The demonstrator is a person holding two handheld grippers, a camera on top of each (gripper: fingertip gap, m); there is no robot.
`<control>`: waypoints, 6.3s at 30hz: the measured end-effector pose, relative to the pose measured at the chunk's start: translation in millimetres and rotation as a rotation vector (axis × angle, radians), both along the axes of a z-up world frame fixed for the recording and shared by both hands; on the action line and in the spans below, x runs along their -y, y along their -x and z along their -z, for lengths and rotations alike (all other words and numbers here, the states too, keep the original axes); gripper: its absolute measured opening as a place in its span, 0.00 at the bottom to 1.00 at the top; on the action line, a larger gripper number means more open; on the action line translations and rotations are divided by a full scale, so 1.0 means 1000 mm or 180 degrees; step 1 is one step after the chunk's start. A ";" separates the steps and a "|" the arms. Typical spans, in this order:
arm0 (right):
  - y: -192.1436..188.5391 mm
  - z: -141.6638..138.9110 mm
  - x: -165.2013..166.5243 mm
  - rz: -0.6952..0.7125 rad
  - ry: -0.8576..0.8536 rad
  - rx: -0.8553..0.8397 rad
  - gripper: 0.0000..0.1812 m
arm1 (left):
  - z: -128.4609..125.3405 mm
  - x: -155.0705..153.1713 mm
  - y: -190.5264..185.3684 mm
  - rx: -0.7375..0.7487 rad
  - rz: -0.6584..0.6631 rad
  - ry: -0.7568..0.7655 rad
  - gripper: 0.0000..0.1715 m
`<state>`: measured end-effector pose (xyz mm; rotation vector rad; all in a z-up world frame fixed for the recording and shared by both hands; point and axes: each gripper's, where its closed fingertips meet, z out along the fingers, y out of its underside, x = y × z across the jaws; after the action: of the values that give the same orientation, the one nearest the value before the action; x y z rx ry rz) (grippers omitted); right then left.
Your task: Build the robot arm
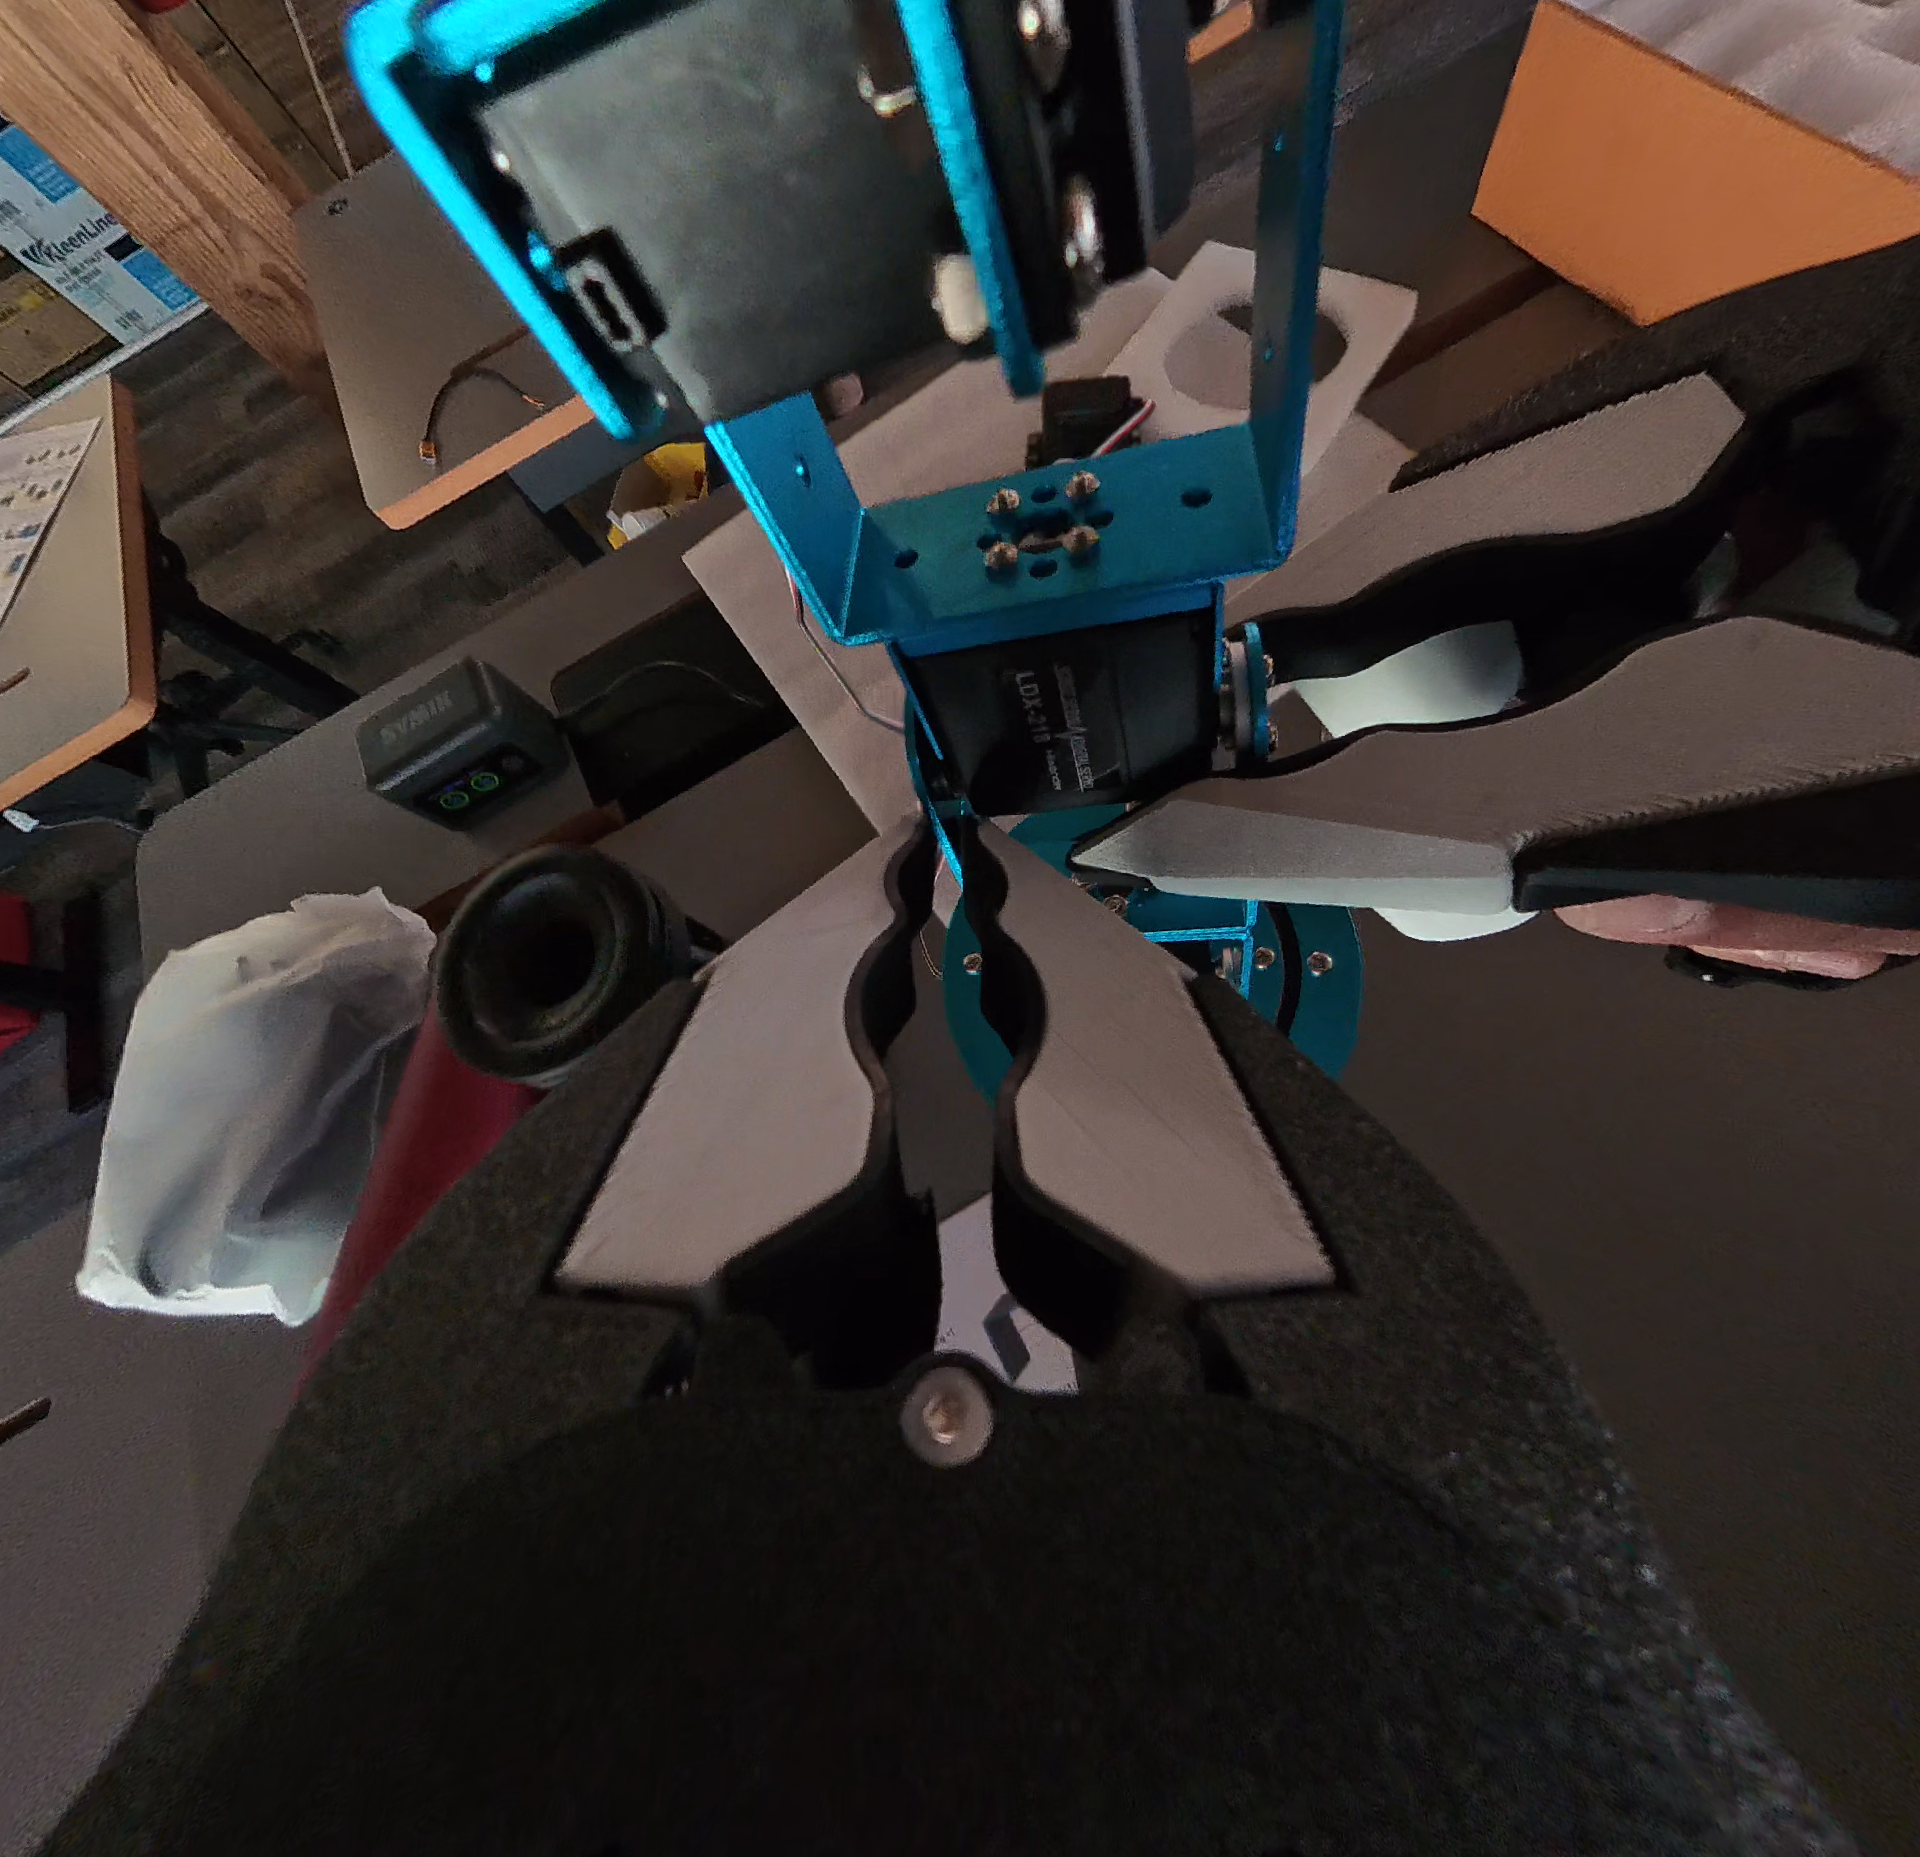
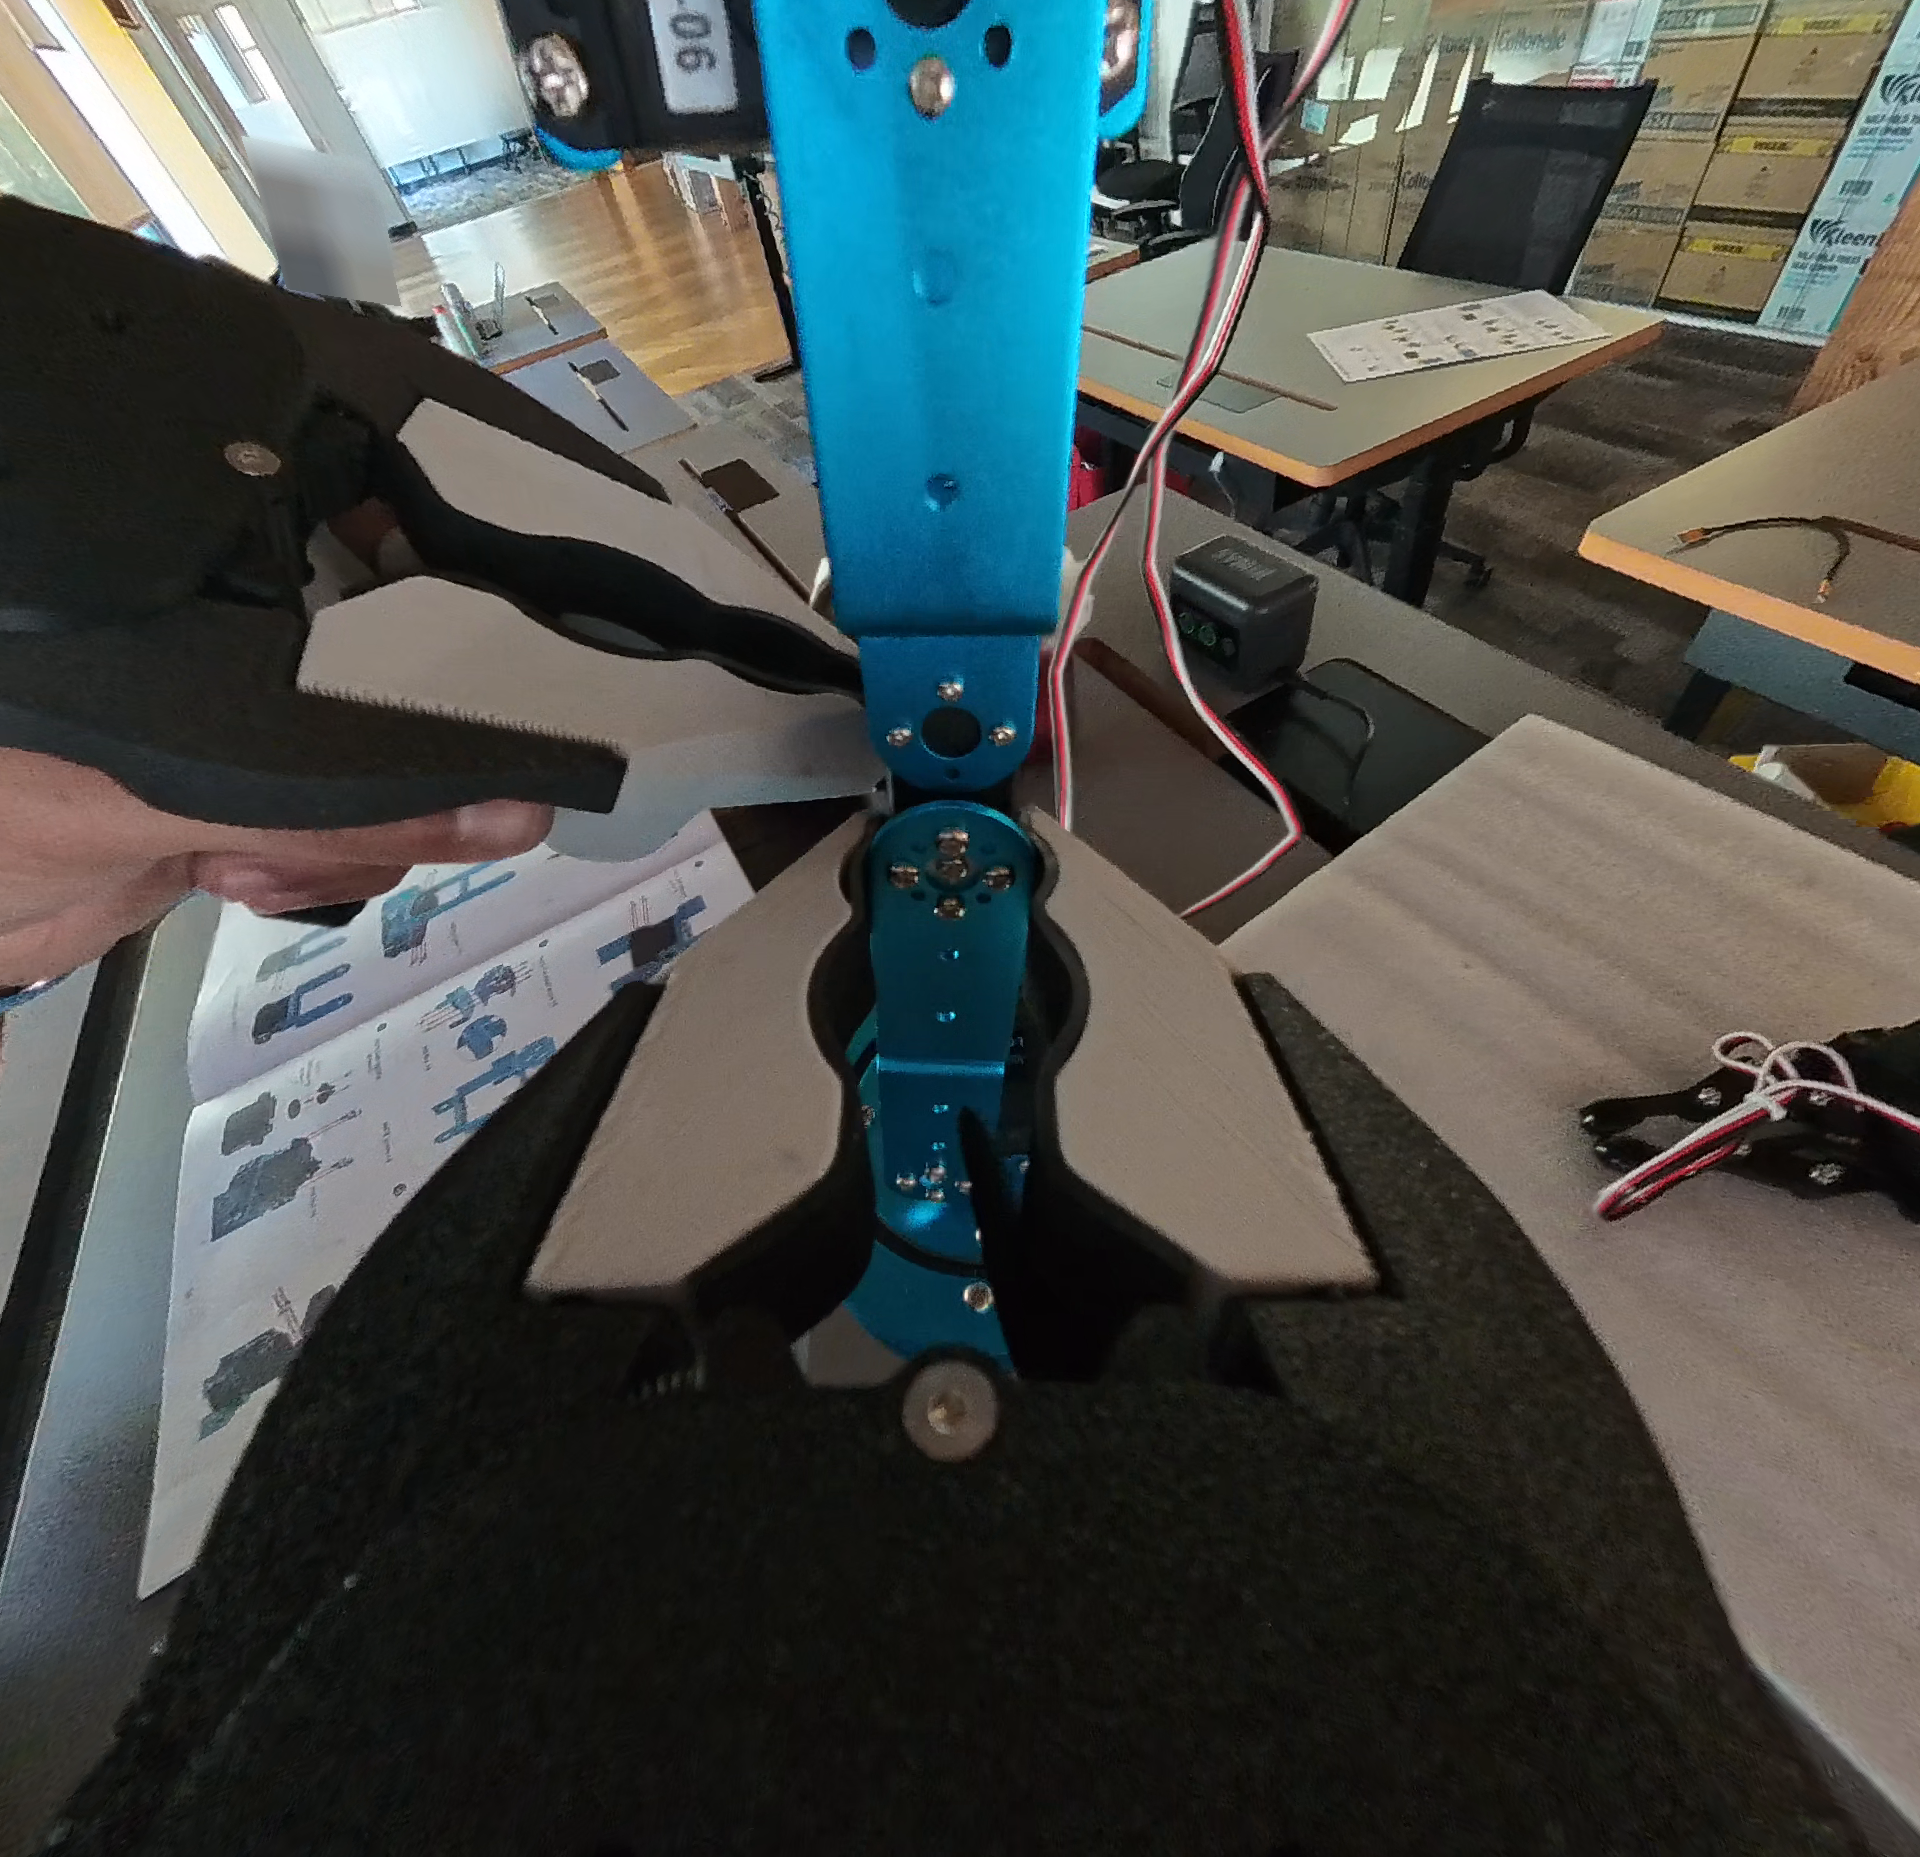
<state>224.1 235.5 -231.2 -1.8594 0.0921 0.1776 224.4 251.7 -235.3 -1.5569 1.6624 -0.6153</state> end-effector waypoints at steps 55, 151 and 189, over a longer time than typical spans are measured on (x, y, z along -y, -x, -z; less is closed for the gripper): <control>-0.164 0.057 0.205 0.0841 0.1457 0.0476 0.11 | -0.016 0.089 0.095 0.0768 0.0101 0.0559 0.12; -0.260 0.198 0.058 0.0121 0.2508 -0.0541 0.04 | 0.137 -0.047 -0.223 -0.0589 -0.1176 0.1650 0.06; -0.029 -0.070 0.367 -0.0058 -0.0489 -0.0610 0.25 | -0.040 0.213 0.108 0.0576 -0.0724 0.1634 0.05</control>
<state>253.1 -131.8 -161.1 -1.6874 0.1887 0.3657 116.4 39.2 -195.7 -1.9464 1.2236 -1.0832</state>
